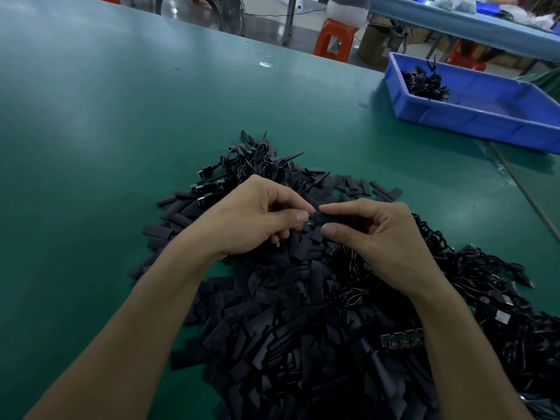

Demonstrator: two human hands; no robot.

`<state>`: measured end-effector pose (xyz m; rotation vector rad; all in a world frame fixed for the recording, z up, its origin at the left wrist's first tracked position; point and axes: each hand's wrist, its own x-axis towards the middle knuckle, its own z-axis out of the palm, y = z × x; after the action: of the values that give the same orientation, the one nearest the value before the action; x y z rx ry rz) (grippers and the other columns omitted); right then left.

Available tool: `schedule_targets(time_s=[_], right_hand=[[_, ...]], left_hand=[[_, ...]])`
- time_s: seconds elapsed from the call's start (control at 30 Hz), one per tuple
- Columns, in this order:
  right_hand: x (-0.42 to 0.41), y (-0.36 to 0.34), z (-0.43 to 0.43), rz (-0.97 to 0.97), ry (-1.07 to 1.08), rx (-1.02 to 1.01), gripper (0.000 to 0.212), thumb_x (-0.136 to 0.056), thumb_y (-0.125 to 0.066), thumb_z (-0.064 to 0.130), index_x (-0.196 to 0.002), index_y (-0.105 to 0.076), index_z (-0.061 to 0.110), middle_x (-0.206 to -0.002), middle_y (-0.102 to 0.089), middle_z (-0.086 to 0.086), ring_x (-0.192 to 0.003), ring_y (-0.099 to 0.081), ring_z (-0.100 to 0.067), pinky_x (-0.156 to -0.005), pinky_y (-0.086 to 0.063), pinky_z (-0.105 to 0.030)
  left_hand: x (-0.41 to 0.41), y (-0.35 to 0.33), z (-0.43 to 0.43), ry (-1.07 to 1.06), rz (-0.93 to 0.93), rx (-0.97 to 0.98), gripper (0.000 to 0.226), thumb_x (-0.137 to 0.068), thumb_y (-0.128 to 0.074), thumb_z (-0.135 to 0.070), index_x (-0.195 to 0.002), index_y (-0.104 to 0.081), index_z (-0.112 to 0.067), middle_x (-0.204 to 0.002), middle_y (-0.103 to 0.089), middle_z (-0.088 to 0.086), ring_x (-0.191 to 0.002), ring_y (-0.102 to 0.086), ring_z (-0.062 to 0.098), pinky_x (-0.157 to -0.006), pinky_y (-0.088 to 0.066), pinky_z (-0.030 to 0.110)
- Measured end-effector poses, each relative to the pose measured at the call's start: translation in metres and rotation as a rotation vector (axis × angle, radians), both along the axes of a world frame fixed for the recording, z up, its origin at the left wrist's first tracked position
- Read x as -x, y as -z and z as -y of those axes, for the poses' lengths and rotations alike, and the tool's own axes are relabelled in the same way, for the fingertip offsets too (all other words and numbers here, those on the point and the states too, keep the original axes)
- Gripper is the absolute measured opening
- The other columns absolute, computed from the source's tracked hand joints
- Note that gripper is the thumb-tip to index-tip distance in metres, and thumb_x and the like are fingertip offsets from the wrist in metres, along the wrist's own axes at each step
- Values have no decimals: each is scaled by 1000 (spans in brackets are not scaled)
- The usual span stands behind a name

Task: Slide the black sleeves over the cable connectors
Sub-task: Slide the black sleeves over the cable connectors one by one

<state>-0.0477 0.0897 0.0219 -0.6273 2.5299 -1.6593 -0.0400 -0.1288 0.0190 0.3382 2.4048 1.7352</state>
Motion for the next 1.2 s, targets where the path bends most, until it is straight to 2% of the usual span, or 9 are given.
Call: schedule_targets(time_s=[0.13, 0.27, 0.4, 0.6, 0.7, 0.77, 0.87, 1.07, 1.2], right_hand=[[-1, 2, 2, -19, -31, -19, 31, -74, -77, 38, -103, -77, 28, -93, -76, 9, -85, -72, -10, -80, -59, -27], [-3, 7, 5, -54, -4, 57, 22, -79, -76, 34, -101, -76, 31, -90, -77, 8, -80, -73, -11, -75, -58, -23], [-4, 10, 5, -92, 62, 115, 20, -81, -75, 33, -100, -75, 29, -78, -76, 3, -68, -73, -14, -64, -55, -19], [-4, 13, 3, -121, 95, 104, 14, -85, -75, 25, -99, -76, 27, -72, -74, 1, -60, -70, -18, -59, -54, -20], [-3, 13, 4, -122, 94, 91, 18, -85, -77, 20, -101, -75, 29, -80, -76, 4, -66, -72, -15, -62, -56, -22], [-2, 13, 5, -111, 84, 92, 23, -84, -79, 20, -102, -74, 33, -86, -77, 7, -72, -74, -14, -68, -58, -26], [-2, 14, 7, -136, 72, 70, 24, -83, -80, 23, -104, -74, 34, -93, -77, 11, -83, -73, -10, -77, -60, -31], [-6, 15, 10, -220, 92, 38, 10, -88, -74, 30, -97, -74, 32, -78, -74, 12, -67, -71, -10, -63, -55, -20], [-9, 22, 15, -159, 117, 100, 18, -84, -79, 20, -99, -77, 29, -85, -76, 10, -75, -72, -10, -70, -55, -24]], left_hand=[[-1, 2, -2, -42, 29, -72, 12, -92, -72, -12, -101, -69, -18, -72, -74, 0, -58, -65, 5, -54, -51, 17], [-2, 0, -2, -96, -35, -79, 10, -89, -75, -14, -94, -67, -17, -73, -75, 4, -58, -67, 10, -54, -54, 23], [-3, -2, -1, -123, -120, 7, 8, -87, -78, -26, -88, -70, -24, -72, -75, -4, -65, -72, 14, -69, -59, 37], [-2, -2, 0, -133, -163, 112, 8, -89, -75, -25, -82, -75, -27, -69, -74, -11, -63, -70, 6, -66, -59, 24], [-2, -1, -1, -142, -165, 158, 11, -91, -73, -25, -81, -74, -27, -70, -74, -8, -63, -70, 10, -66, -61, 32], [-2, -1, 0, -141, -153, 141, 11, -91, -73, -23, -80, -74, -27, -70, -75, -7, -63, -70, 11, -65, -62, 33], [-2, -1, -1, -114, -113, 88, 8, -89, -75, -23, -81, -74, -24, -71, -75, -6, -62, -69, 7, -62, -57, 21], [1, 1, -1, -100, 45, 4, 13, -89, -75, -26, -82, -76, -15, -73, -76, 2, -61, -67, 8, -59, -53, 18], [1, 0, 3, -74, 100, -16, 9, -88, -76, -17, -80, -75, -12, -68, -75, 4, -57, -65, 8, -56, -51, 15]])
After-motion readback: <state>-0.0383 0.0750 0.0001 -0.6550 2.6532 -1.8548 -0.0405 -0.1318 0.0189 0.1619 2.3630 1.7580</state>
